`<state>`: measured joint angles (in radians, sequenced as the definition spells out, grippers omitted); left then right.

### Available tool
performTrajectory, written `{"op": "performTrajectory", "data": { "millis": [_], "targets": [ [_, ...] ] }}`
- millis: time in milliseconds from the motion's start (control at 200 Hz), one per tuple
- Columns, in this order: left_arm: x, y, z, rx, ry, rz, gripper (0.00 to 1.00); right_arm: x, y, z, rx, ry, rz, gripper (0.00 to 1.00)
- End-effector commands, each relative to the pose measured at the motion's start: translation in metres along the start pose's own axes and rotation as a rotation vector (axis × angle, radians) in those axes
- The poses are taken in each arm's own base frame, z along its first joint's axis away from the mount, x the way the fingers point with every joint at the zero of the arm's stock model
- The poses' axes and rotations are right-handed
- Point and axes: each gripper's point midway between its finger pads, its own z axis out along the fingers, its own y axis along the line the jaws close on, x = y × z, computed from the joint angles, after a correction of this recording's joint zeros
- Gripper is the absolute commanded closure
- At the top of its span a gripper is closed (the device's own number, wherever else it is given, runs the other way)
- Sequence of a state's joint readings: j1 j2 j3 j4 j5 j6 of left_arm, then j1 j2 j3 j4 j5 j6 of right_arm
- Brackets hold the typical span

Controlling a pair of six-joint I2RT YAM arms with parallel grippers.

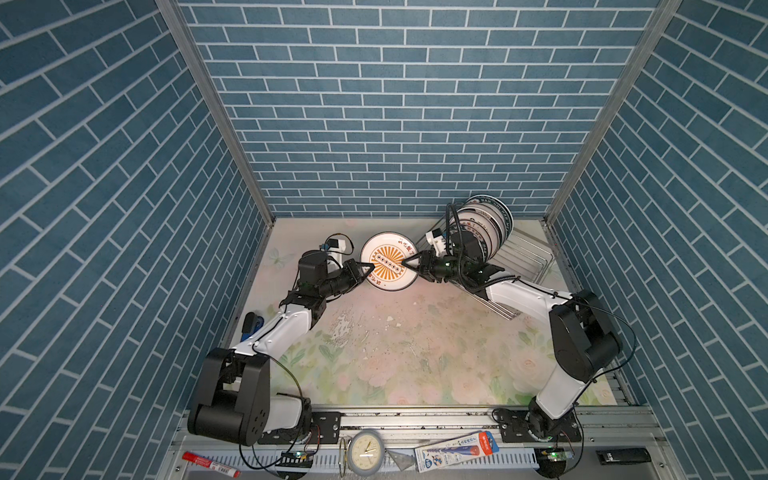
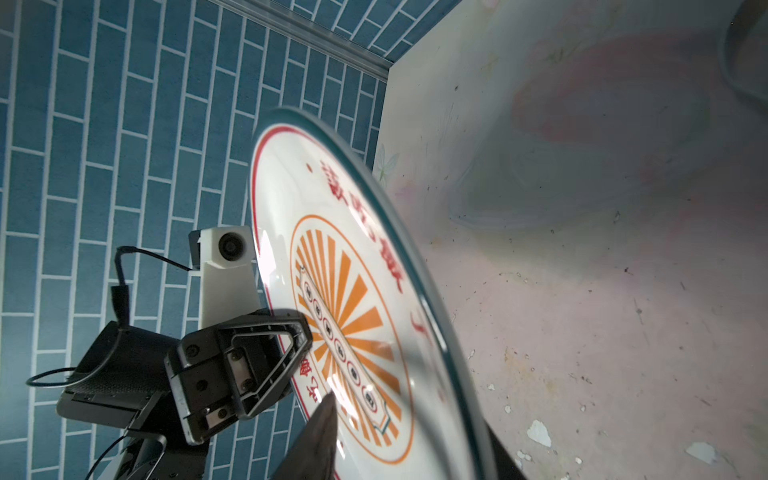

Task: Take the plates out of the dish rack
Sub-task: 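Close the left gripper on the plate rim, then open the right gripper, then carry the plate with the left gripper while the right withdraws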

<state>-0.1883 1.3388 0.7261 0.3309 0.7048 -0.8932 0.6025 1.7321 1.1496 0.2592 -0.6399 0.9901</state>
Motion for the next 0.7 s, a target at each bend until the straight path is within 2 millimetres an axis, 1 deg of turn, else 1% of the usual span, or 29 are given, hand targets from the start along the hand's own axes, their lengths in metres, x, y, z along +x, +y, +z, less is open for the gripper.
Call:
{"op": "performTrajectory", "data": {
  "millis": [0,40,95,135,175,245,310,385,400,415,495,500,520,530,640,695],
  "targets": [
    [-0.003,0.007,-0.008,-0.032,-0.009,-0.001,1.00,-0.014,0.017,0.002,-0.036,-0.041,-0.050,0.54],
    [-0.004,0.009,-0.010,-0.033,-0.012,-0.005,1.00,-0.014,0.014,0.003,-0.018,-0.041,-0.047,0.52],
    [-0.006,0.010,-0.012,-0.036,-0.017,-0.008,1.00,-0.014,0.008,0.003,0.014,-0.042,-0.040,0.46],
    [-0.007,0.010,-0.014,-0.040,-0.022,-0.010,1.00,-0.014,0.003,0.002,0.044,-0.043,-0.042,0.44],
    [-0.009,0.012,-0.017,-0.047,-0.028,-0.015,1.00,-0.015,-0.003,0.001,0.077,-0.049,-0.044,0.38],
    [-0.017,0.016,-0.026,-0.065,-0.050,-0.025,1.00,-0.013,-0.007,-0.002,0.104,-0.056,-0.041,0.32],
    [-0.025,0.022,-0.036,-0.096,-0.072,-0.029,1.00,-0.011,-0.010,-0.008,0.135,-0.060,-0.053,0.30],
    [-0.034,0.034,-0.049,-0.144,-0.103,-0.033,1.00,-0.007,-0.011,-0.015,0.161,-0.056,-0.063,0.29],
    [-0.036,0.036,-0.051,-0.154,-0.107,-0.032,1.00,-0.006,-0.011,-0.016,0.165,-0.055,-0.066,0.27],
    [-0.037,0.039,-0.053,-0.166,-0.111,-0.035,1.00,-0.005,-0.011,-0.017,0.169,-0.051,-0.072,0.22],
    [-0.045,0.057,-0.061,-0.223,-0.137,-0.048,1.00,0.005,-0.009,-0.022,0.184,-0.022,-0.092,0.16],
    [-0.046,0.057,-0.062,-0.226,-0.140,-0.049,1.00,0.005,-0.009,-0.022,0.185,-0.022,-0.093,0.15],
    [-0.047,0.063,-0.063,-0.239,-0.143,-0.056,1.00,0.008,-0.008,-0.024,0.189,-0.018,-0.102,0.05],
    [-0.049,0.065,-0.063,-0.244,-0.147,-0.058,1.00,0.009,-0.008,-0.025,0.192,-0.013,-0.106,0.03],
    [-0.063,0.089,-0.067,-0.290,-0.186,-0.084,1.00,0.024,-0.006,-0.034,0.254,0.015,-0.173,0.01],
    [-0.070,0.098,-0.067,-0.302,-0.193,-0.091,1.00,0.031,-0.005,-0.041,0.290,0.023,-0.210,0.01]
  ]
}}
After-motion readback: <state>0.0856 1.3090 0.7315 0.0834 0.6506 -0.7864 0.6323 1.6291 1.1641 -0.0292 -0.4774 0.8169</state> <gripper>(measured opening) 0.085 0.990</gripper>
